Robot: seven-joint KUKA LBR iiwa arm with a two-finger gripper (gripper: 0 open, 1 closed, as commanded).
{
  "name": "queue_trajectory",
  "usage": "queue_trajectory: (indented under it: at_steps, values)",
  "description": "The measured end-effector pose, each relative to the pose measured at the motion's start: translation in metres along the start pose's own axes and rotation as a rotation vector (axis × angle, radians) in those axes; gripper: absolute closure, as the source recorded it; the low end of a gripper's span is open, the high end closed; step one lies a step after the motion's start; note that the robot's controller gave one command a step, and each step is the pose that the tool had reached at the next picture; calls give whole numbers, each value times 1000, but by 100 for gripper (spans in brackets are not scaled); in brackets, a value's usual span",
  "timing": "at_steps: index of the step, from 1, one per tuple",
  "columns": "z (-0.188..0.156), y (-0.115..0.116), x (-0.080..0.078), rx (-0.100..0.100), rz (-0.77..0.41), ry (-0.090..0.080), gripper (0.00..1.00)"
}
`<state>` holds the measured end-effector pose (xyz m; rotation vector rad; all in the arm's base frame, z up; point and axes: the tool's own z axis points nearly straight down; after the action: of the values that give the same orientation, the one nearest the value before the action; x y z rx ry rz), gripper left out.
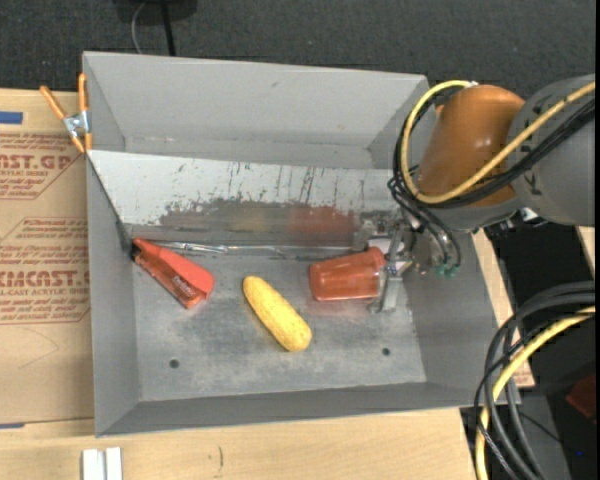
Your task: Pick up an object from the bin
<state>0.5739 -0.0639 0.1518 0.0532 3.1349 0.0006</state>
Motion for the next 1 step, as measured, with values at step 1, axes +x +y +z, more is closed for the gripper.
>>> queue_trajectory:
  at_steps: [1]
  values:
    - [60,-2,16,0,126,-6,0]
